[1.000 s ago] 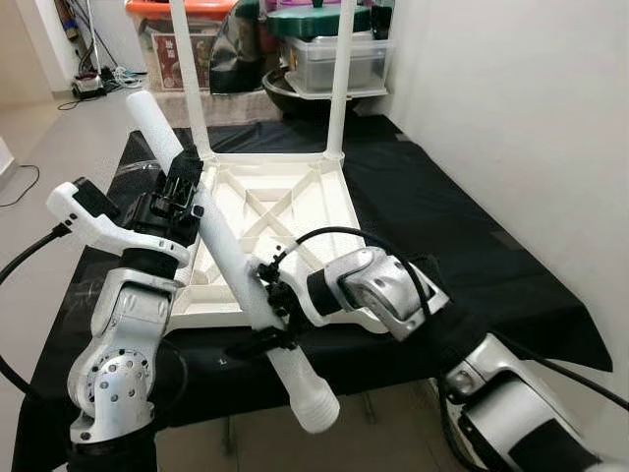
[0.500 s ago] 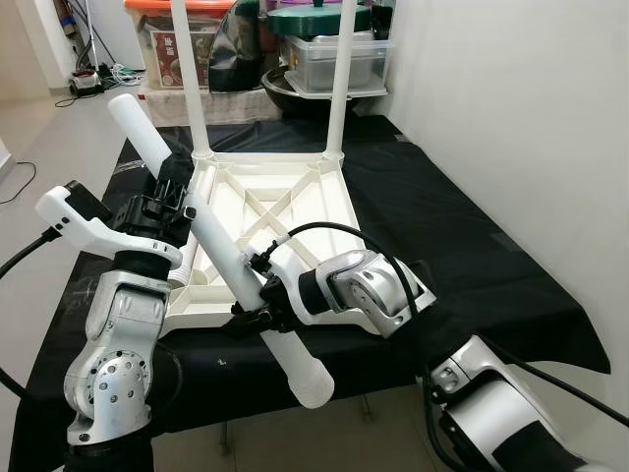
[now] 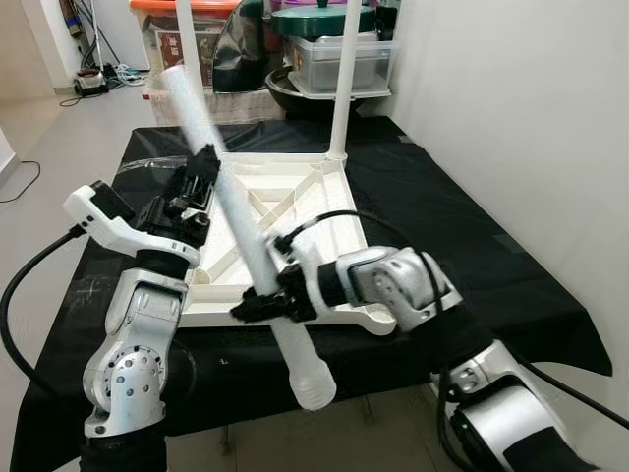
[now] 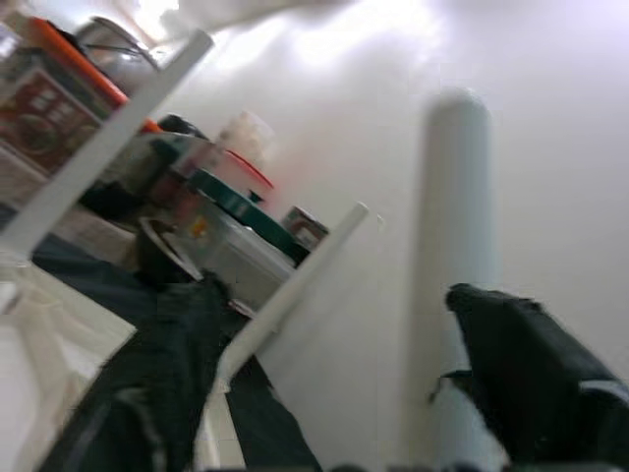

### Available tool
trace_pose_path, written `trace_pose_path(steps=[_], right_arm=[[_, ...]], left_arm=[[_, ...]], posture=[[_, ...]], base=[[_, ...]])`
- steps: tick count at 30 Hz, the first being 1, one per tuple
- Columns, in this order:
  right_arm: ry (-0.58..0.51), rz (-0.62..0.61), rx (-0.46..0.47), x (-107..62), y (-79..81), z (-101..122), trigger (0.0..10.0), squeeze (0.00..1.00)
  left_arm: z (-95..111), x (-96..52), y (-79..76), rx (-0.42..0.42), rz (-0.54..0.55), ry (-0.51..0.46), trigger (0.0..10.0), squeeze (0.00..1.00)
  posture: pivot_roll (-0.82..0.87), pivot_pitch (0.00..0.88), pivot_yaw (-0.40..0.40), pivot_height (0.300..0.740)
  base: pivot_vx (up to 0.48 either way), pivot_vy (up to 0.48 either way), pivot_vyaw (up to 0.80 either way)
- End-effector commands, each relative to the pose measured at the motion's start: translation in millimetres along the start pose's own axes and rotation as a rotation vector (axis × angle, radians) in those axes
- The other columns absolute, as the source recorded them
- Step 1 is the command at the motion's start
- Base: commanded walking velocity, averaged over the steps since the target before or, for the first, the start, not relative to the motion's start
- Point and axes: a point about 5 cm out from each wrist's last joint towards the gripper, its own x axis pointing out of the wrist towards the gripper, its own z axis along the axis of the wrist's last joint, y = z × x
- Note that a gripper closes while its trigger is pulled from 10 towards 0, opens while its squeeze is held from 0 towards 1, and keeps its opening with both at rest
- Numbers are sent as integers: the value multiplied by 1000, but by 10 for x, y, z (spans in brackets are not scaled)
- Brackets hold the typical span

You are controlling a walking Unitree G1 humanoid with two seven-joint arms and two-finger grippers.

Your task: Building children table

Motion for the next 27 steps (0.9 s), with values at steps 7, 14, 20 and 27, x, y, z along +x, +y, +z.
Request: trace_pose_path(steps=[7,14,20,27], right_arm=[[-80,-175,50,-360,-373,-58,0,0],[-339,-371,188,-883,-663,213,0,0],[-512,-354,191,-1081,-536,575,8078,0],[-767,-335,304,-1131,-541,838,10000,0]], left_arm=[[154,-140,-231,-110,-171,-9,10000,1000],[103,-130,60,142,57,114,10000,0],[-24,-302,500,525,403,312,10000,0],[-10,-501,590,743,479,450,10000,0]], posture=[[7,0,-62,740],[8,0,-65,740],[9,0,-49,740],[34,0,-59,740]], base=[[0,0,0],[0,0,0],[0,0,0],[0,0,0]])
